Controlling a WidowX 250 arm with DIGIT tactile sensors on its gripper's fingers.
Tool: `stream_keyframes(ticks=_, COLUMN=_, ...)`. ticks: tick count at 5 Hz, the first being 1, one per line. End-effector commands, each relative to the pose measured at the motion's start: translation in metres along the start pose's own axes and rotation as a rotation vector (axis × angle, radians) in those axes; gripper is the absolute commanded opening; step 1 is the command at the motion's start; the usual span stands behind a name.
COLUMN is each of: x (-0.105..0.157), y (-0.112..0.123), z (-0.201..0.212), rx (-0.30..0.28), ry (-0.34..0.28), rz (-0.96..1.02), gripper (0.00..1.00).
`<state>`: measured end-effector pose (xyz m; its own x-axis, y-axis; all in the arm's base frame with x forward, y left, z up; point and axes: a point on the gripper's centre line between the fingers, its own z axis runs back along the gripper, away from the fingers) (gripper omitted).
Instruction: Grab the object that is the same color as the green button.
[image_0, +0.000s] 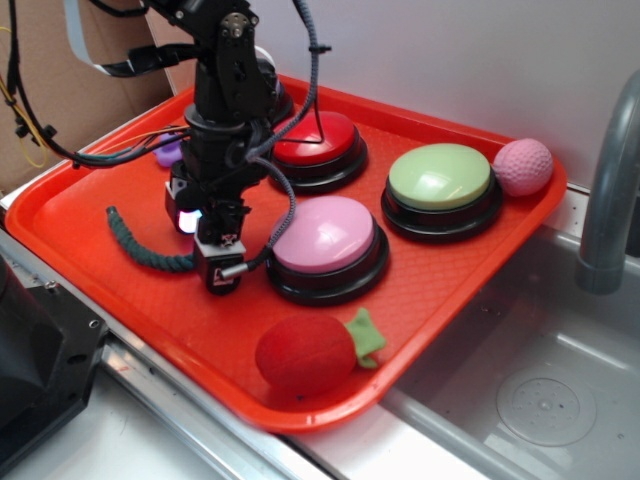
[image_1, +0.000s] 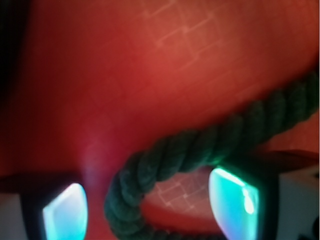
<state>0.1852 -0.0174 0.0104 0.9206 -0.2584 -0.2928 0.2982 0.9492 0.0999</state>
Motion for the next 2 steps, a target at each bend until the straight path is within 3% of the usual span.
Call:
stream_keyframes(ticks=1, x=0.0066, y=0.0188, z=0.0089, rx=0.013, ry=-0.227, rz=0.207, gripper=0.00)
stream_keyframes(ticks=2, x=0.0058, y=0.0190, z=0.0104, rx=0.007, ry=-0.254, rz=0.198, gripper=0.00)
